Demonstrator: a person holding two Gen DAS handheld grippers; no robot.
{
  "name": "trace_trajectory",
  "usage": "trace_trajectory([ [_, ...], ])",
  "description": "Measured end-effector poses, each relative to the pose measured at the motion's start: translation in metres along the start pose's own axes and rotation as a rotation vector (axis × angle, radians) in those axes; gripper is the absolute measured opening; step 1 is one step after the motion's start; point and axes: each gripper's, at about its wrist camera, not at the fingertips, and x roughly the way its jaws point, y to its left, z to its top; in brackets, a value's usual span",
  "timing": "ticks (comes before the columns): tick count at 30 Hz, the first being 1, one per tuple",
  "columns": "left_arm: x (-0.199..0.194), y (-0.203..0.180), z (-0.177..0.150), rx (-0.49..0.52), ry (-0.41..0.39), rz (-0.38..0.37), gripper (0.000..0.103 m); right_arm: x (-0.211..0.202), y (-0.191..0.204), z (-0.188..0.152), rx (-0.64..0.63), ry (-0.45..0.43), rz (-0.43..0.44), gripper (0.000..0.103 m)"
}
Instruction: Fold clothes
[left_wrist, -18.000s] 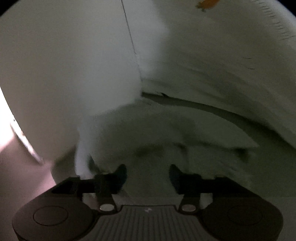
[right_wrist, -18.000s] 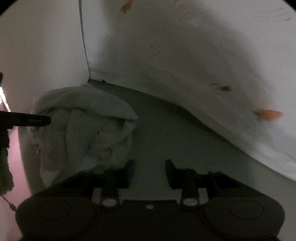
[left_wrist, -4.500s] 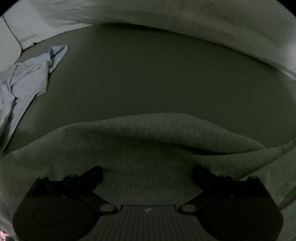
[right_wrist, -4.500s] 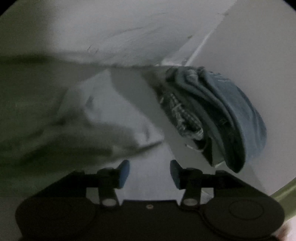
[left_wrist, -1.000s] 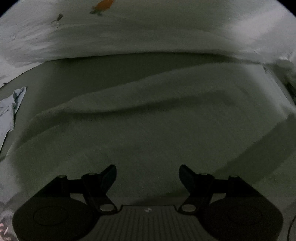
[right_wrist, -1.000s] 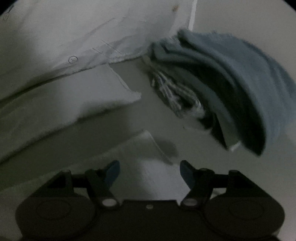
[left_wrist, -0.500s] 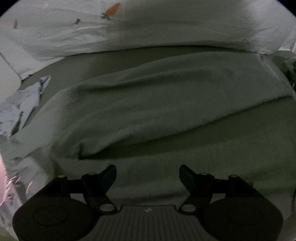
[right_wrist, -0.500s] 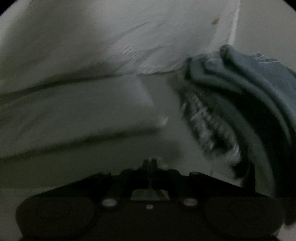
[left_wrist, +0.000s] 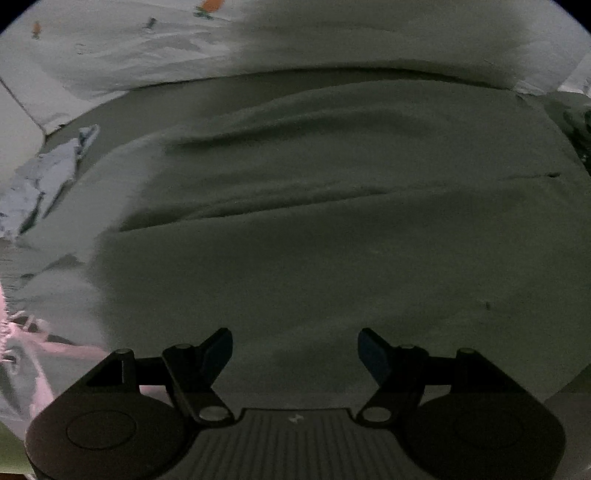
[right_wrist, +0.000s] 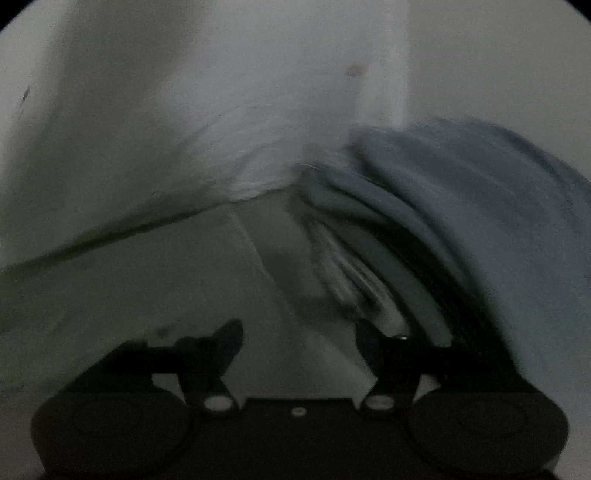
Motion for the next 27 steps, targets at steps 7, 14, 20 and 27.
trace_trajectory([
  [7, 0.016, -0.029, -0.005, 0.012, 0.059, -0.097, 0.076, -0.048, -0.082, -0.088, 0.546, 0.148, -0.015, 0.067],
  [14, 0.011, -0.031, -0.021, 0.032, 0.062, -0.106, 0.076, -0.018, -0.088, -0.073, 0.631, 0.102, 0.06, 0.063],
  [20, 0.0, 0.02, -0.052, -0.098, 0.062, -0.044, 0.076, -0.027, -0.083, -0.04, 0.431, 0.002, -0.071, 0.0],
  [27, -0.021, 0.12, -0.107, -0.31, 0.04, 0.106, 0.076, -0.019, -0.09, -0.055, 0.299, 0.137, -0.25, 0.002],
])
